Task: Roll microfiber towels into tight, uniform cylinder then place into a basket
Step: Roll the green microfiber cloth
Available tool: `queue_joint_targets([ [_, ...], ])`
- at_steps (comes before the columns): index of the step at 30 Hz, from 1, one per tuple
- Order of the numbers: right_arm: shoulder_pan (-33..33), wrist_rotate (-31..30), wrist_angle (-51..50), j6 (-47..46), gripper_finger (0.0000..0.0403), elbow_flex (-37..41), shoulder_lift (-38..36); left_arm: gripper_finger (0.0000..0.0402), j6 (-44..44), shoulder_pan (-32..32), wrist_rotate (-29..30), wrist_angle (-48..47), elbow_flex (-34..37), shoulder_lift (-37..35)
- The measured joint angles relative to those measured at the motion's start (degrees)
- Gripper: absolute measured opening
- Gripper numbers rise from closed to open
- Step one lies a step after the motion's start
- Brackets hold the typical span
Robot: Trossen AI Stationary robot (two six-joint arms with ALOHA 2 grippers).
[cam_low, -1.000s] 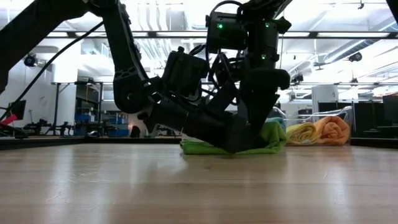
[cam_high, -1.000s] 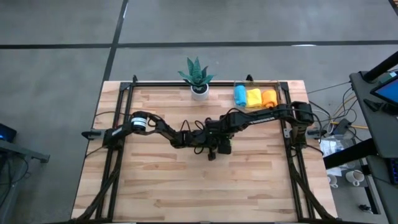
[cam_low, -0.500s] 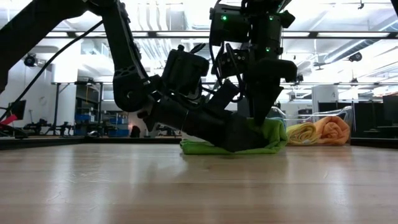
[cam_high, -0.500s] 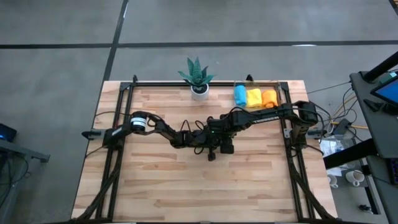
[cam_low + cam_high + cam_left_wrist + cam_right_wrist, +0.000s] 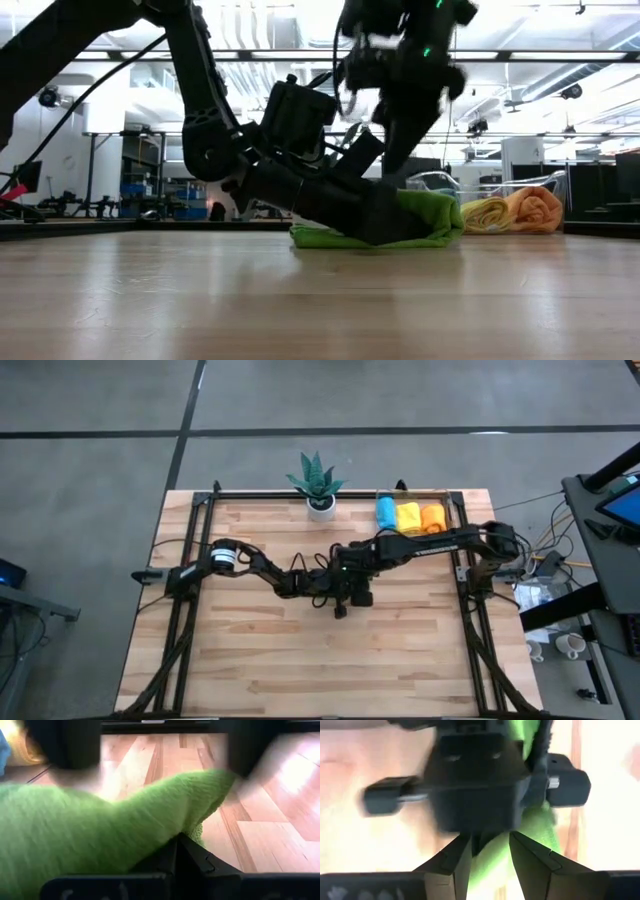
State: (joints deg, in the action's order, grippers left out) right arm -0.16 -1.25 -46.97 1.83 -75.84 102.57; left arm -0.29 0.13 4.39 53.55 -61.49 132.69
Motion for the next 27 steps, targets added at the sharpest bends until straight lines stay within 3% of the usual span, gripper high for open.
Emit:
queue_joint_targets([
  [6,0.71,0.05,-1.71,0.21,0.0126,-0.4,-2.46,0.0,0.23,-0.01,0.12,-0.37,-0.03,-0.05],
  [12,0.9,-0.22,-2.29,-3.13,0.0125,2.3,-10.38,0.0,0.44,-0.04,0.21,-0.4,0.01,-0.05],
  [19,0.83,-2.78,3.14,-7.68,0.011,17.94,-20.08,0.0,0.63,-0.04,0.24,-0.28,0.07,-0.05],
  [27,0.79,-3.29,26.49,-6.76,0.0065,36.02,-26.04,0.0,0.63,-0.04,0.28,0.05,0.12,-0.03],
])
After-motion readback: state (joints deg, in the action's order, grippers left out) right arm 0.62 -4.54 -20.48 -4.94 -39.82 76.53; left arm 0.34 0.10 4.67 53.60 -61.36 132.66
